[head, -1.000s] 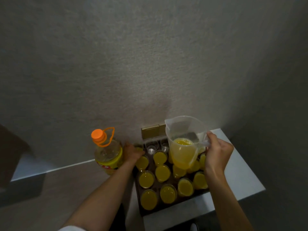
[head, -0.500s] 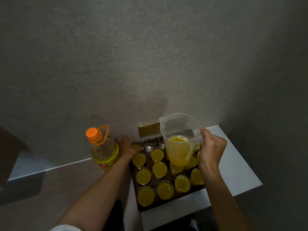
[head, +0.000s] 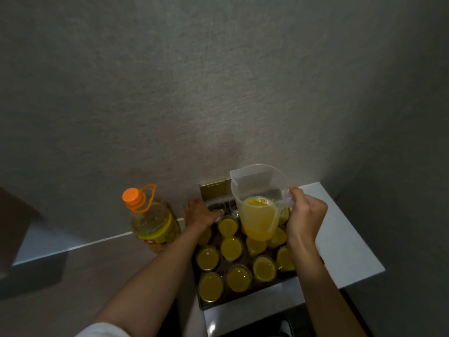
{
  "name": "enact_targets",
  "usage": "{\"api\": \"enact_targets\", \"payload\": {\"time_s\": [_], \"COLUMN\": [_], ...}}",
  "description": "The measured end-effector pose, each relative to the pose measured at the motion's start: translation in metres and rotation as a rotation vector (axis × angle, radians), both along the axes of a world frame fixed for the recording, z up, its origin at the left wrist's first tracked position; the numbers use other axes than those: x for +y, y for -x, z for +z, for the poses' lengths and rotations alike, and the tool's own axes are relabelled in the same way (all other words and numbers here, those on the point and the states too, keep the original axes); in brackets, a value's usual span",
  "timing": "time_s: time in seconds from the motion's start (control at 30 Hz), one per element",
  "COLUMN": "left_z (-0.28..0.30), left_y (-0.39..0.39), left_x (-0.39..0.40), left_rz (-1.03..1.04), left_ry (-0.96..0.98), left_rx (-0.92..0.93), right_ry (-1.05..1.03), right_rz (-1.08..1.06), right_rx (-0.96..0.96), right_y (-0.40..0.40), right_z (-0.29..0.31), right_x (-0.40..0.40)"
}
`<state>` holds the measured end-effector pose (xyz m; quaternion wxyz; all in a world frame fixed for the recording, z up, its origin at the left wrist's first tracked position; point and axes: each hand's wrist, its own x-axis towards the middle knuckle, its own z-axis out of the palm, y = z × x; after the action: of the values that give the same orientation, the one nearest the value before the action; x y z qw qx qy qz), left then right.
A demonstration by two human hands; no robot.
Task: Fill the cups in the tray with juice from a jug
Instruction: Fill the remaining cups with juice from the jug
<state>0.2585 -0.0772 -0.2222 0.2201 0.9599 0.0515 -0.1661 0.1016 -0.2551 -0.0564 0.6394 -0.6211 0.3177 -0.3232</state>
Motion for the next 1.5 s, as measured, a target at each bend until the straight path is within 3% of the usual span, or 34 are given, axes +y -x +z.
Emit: {"api": "enact_targets", "payload": {"time_s": [0.5, 0.8, 1.03, 1.5], "left_z": [-0.008, 0.001, 0.023, 0.083], "left_y": [0.008, 0.021, 0.034, 0.064], "left_x": [-0.032, -0.030, -0.018, 0.012], "left_rz": [0.097, 0.139, 0.221, 0.279], "left_ry": [-0.136, -0.108, 0.206, 0.553], "left_rx": [0.020, -0.190, -0.323, -0.577], "right_ry": [-0.011, 0.004, 0.027, 0.045], "right_rz": [0.019, 0.024, 0.035, 0.096], "right_rx": [0.009, 0.009, 0.002, -0.018], "right_y": [-0.008, -0.009, -0.008, -0.001], "right_z": [-0.007, -0.008, -0.002, 0.015], "right_x": [-0.006, -0.004, 0.003, 0.026]}}
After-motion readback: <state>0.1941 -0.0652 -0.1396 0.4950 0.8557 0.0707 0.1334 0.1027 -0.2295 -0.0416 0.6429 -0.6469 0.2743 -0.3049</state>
